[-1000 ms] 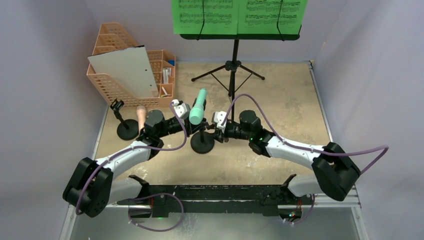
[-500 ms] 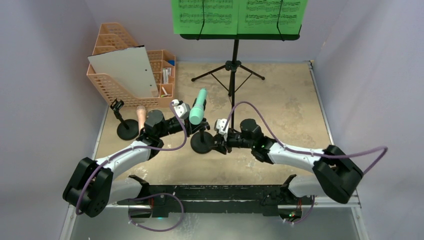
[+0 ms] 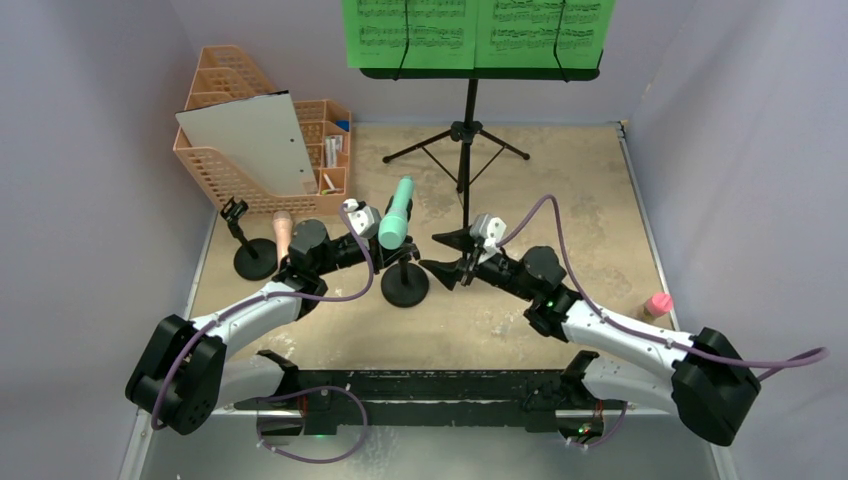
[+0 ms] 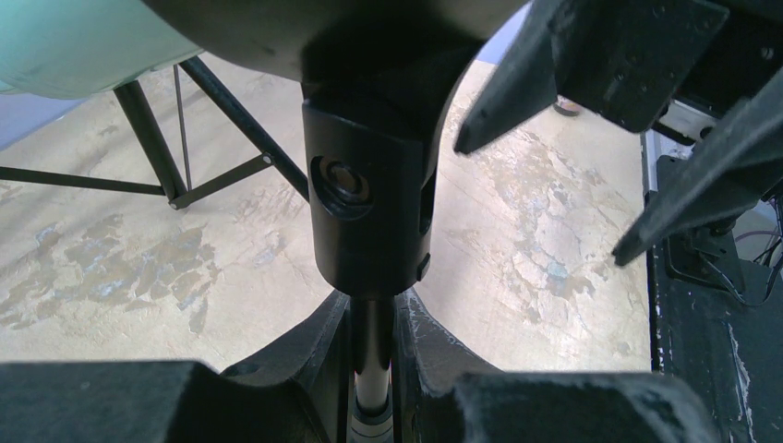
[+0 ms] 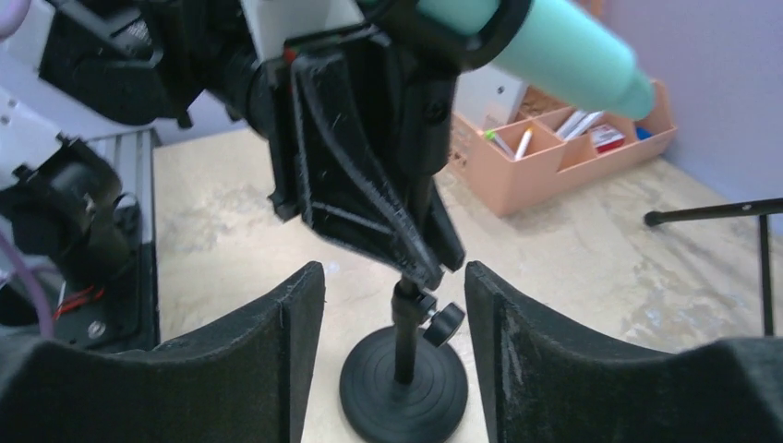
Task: Pack up the instrument practice props
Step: Unscrew the knob on the microphone stand.
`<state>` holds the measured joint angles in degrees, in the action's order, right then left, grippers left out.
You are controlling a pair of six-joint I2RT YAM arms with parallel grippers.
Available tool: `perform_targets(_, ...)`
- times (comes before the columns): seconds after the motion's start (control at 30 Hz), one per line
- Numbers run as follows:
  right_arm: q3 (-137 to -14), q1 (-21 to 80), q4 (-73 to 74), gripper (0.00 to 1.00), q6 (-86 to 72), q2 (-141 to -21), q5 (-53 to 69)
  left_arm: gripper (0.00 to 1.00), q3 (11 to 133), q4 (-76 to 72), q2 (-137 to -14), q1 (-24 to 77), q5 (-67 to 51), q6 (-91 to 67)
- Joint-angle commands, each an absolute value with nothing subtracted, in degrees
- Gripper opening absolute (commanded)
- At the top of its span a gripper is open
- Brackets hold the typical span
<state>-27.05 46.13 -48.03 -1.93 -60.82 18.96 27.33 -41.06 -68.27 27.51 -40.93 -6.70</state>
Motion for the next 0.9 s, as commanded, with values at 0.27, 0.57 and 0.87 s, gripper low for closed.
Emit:
perform_targets(0.27,-29.34,46.05,-49.15,0.63,-7.81,-67.23,7.48,0.00,28.55,-42.36,-67.68,27.51,-41.75,-7.62)
perform_targets(0.57,-28.74,45.53,-51.54,0.61,-8.53,-74.03,7.90,0.00,28.50,-42.36,-67.67,27.51,-41.92,-7.65)
perform_targets(0.87,-29.11,45.04,-53.17,0.56,-8.26,-78.31,7.21,0.00,28.49,-42.43,-67.65,27.51,-42.01,-7.69)
